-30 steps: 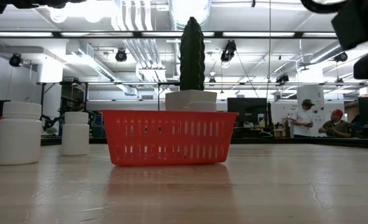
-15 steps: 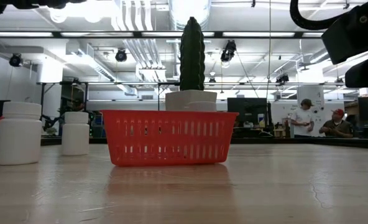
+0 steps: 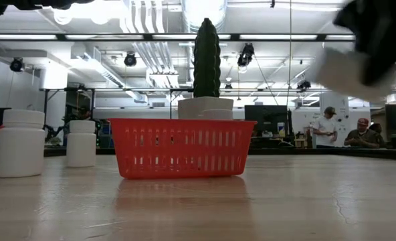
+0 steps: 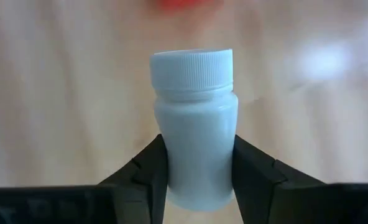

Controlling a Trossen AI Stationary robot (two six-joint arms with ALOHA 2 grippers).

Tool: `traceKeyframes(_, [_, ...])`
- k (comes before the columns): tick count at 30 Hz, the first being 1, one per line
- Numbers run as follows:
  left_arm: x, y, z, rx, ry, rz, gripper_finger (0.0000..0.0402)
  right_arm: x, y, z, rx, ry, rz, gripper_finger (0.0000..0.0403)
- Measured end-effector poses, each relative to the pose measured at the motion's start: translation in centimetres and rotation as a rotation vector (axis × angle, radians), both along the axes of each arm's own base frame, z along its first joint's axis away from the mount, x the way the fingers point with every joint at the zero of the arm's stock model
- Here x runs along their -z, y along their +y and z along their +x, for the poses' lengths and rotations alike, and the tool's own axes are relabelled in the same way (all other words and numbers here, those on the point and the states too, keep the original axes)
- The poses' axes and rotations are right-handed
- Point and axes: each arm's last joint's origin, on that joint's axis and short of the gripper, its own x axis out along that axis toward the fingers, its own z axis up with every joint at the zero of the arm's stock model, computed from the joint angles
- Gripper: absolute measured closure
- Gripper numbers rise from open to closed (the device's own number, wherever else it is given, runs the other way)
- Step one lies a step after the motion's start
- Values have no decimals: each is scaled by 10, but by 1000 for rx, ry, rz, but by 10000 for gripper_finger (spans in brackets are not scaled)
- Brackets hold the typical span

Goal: Pick and place pill bottles into a basket
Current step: Put the white pill bottle into the red bin

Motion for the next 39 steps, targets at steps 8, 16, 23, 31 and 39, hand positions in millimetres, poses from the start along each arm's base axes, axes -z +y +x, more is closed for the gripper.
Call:
traceKeyframes(8, [-4, 0, 0, 0, -39, -65, 191, -27, -12, 12, -31, -330, -506, 278])
traceKeyframes(16, [-6, -1, 3, 6, -65, -133, 191, -34, -37, 33, -40, -367, -795, 280])
traceKeyframes(23, [3, -5, 13, -6, -24, -43, 191, -42, -49, 60, -73, -343, -950, 281])
traceKeyframes(31, [21, -10, 38, -180, 107, 159, 191, -48, -52, 86, -219, -354, -787, 281])
traceKeyframes(39, [28, -22, 66, -170, 216, 228, 191, -46, -55, 90, -253, -369, -678, 282])
